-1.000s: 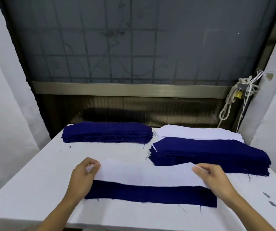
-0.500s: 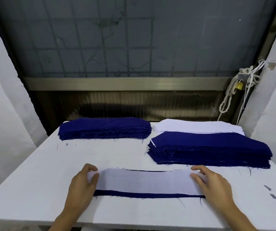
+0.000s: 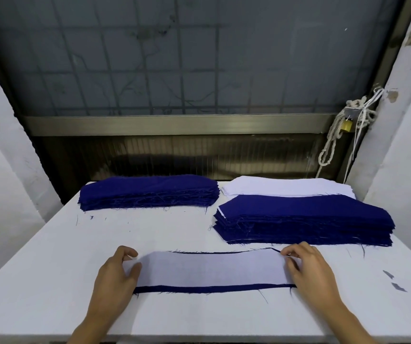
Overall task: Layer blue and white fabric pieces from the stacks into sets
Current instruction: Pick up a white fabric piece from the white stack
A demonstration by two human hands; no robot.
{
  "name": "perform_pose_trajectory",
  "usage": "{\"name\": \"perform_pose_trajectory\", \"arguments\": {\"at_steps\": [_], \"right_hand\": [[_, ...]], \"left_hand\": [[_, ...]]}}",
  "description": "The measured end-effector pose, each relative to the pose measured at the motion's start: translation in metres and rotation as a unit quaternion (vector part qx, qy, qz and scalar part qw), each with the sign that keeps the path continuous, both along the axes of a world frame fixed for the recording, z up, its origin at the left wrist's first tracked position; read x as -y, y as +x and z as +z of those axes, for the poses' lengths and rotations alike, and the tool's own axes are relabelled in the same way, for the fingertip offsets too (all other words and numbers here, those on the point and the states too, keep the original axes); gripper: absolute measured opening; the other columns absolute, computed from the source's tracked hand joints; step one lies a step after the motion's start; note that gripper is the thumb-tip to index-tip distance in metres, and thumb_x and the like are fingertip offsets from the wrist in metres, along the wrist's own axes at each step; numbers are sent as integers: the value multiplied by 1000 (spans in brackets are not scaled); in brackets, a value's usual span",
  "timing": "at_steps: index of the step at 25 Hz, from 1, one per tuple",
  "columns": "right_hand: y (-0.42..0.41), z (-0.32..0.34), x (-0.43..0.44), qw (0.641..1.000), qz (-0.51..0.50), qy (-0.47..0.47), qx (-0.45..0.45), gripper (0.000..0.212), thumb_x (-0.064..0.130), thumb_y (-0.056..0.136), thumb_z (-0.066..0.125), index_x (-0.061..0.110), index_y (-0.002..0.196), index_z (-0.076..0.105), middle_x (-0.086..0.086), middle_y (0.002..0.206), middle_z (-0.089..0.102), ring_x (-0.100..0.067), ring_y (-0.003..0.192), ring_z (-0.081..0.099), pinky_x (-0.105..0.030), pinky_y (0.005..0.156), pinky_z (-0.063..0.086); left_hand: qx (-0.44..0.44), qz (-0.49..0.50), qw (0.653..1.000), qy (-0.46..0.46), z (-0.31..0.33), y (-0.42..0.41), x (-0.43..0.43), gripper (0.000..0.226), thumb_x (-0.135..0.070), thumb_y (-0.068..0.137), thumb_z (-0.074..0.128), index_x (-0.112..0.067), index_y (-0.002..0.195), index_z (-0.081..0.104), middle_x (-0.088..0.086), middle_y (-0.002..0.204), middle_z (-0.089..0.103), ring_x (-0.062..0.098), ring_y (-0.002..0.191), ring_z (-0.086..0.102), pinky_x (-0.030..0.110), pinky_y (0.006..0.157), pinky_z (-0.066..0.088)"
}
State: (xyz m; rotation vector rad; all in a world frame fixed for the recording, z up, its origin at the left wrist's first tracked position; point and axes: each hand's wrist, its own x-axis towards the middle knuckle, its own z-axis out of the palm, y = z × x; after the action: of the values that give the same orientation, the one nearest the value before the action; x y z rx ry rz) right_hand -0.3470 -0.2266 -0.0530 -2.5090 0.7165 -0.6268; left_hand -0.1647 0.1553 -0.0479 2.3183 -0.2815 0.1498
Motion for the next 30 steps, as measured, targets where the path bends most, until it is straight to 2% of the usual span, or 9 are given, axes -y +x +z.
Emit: {"name": "perform_pose_trajectory", "arguments": {"at_steps": [7,13,18,22,26,28,30], "right_hand": [[1,-2,4,999,3,33,31,23,6,94,66,29,94,70,18,95,54,-7,96,54,-31,74,56],[11,22,14,998,3,5,60,18,12,94,68,30,97,71,19,93,59,-2,92,49,-18,65,43],[48,69,39,996,22,-4,82,14,18,96,66,30,100,69,17,94,63,-4,89,52,-16,64,40],[92,96,64,998,21,20,59,11,25,99,63,34,101,67,18,93,63,-3,87,55,-16,62,39],[142,107,90,1000,22,15,1,9,29,100,60,29,106,68,12,94,66,-6,85,61,-26,72,54],[165,104,103,999,20,16,-35,10,30,100,61,28,107,67,10,97,68,-6,86,62,-27,77,56],[187,97,113,997,20,18,-67,10,30,99,61,26,107,67,9,97,68,-6,86,62,-21,71,52]], "left_hand": [[-16,3,1000,-22,1,1,1,22,-14,93,67,-30,102,56,-6,88,62,15,79,62,29,65,45],[38,-27,999,21,29,19,17,34,-11,86,76,-30,106,57,-12,101,55,13,100,47,31,82,41],[91,-86,992,-17,82,59,80,25,-16,91,75,-28,107,59,-13,102,58,10,99,53,28,82,46],[71,-150,985,-42,114,87,152,16,-23,94,71,-29,105,60,-11,97,62,7,93,59,19,77,48],[28,-208,978,-23,121,113,231,8,-31,96,67,-26,102,64,-11,93,66,4,86,62,13,70,46],[-6,-221,975,-11,113,126,267,11,-34,97,66,-23,102,65,-9,93,68,4,85,63,16,71,50],[-33,-224,974,20,102,138,296,16,-34,98,64,-19,103,66,-5,97,69,10,89,65,26,78,56]]}}
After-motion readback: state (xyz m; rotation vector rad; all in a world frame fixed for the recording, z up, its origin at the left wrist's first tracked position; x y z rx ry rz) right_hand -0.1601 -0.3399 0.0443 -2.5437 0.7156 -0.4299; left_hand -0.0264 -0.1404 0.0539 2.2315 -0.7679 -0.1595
